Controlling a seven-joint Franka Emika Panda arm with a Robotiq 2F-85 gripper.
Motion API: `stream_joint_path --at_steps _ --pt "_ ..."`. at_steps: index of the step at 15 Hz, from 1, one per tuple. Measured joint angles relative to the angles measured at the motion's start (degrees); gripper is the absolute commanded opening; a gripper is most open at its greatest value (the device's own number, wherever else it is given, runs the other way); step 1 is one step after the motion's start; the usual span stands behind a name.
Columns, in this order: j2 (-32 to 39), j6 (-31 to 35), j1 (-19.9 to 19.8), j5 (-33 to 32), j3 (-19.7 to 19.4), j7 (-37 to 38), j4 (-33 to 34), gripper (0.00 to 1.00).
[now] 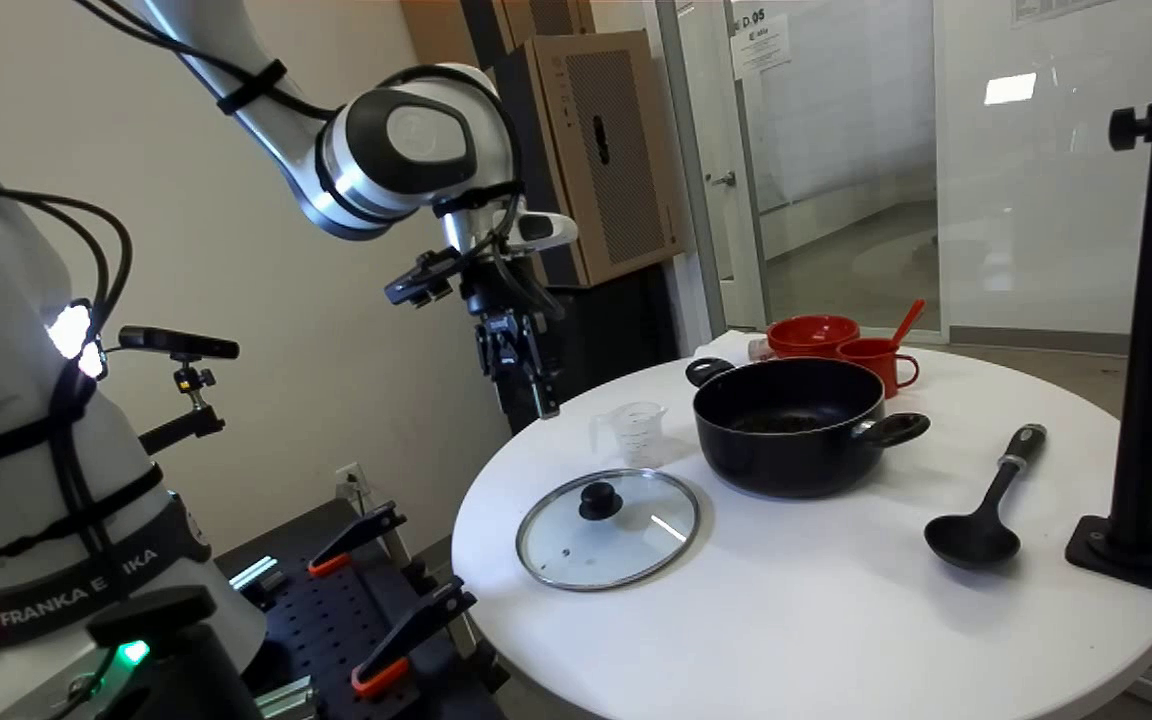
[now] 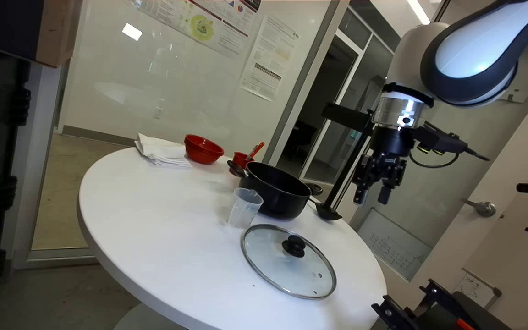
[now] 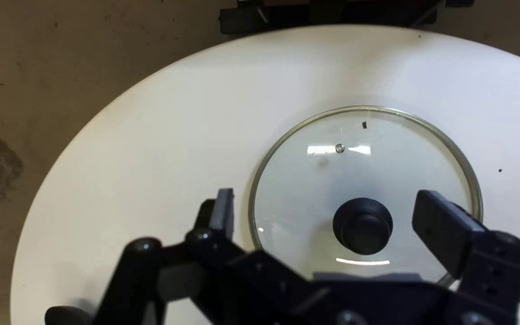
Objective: Put the lid on the black pot
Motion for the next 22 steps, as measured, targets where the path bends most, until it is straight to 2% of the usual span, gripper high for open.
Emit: stream_joint_path --at_steps 5,8,15,22 --pt "8.61 7.0 -0.02 -4.62 -1.86 4.6 4.53 1.0" --pt "15.61 8.91 1.42 -4.59 -2.65 4.62 9.03 1.0" --pt "30.55 9.03 6.34 -1.29 -3.3 3.92 21.1 1.0" --pt "39.5 8.31 8.51 2.68 -3.36 0.78 26.49 1.0"
